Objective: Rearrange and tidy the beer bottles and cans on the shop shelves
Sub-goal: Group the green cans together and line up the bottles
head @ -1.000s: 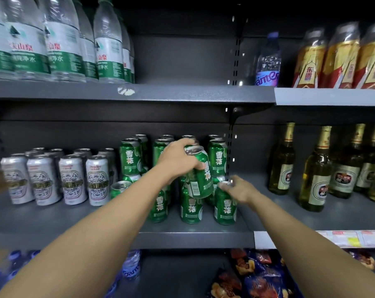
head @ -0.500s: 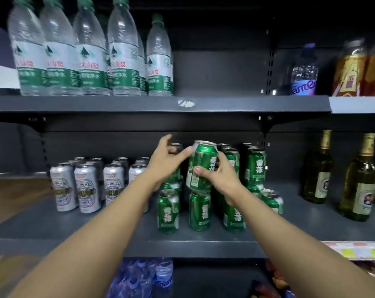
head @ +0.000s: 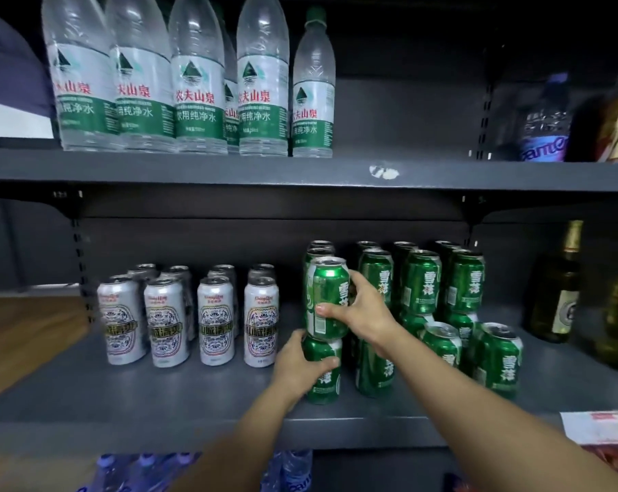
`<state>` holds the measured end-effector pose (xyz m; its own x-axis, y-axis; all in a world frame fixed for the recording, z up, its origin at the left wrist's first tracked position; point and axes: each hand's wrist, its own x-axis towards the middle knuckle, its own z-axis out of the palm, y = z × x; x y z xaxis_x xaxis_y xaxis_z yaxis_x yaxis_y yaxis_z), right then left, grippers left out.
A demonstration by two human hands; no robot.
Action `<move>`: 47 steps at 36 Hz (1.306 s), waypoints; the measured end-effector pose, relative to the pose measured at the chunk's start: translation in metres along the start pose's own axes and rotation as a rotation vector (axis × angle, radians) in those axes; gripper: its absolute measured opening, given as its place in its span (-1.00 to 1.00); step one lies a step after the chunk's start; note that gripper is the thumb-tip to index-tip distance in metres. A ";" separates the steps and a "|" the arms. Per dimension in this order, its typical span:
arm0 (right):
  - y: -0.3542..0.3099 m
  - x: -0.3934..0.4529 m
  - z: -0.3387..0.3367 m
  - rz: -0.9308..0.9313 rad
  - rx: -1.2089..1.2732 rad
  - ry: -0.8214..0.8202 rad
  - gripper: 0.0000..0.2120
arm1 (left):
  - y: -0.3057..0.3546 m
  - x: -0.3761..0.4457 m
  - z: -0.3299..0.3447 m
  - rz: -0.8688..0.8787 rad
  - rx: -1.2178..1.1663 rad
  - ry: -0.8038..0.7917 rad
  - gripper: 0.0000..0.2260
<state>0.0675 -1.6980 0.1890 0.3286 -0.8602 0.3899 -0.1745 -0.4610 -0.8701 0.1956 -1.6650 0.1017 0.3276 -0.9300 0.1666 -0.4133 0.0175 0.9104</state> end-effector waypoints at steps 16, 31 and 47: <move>0.014 0.007 0.003 0.036 -0.072 -0.077 -0.45 | -0.012 0.009 0.001 -0.009 -0.012 -0.003 -0.55; 0.011 0.012 -0.002 0.109 -0.034 -0.196 -0.38 | -0.016 0.011 0.002 0.003 -0.050 -0.027 -0.54; 0.014 0.009 0.010 0.169 -0.091 -0.115 -0.43 | -0.013 0.007 0.000 0.001 -0.054 -0.029 -0.53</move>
<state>0.0777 -1.7103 0.1772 0.3905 -0.8987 0.1996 -0.3172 -0.3349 -0.8873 0.2034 -1.6720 0.0907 0.3021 -0.9402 0.1573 -0.3669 0.0376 0.9295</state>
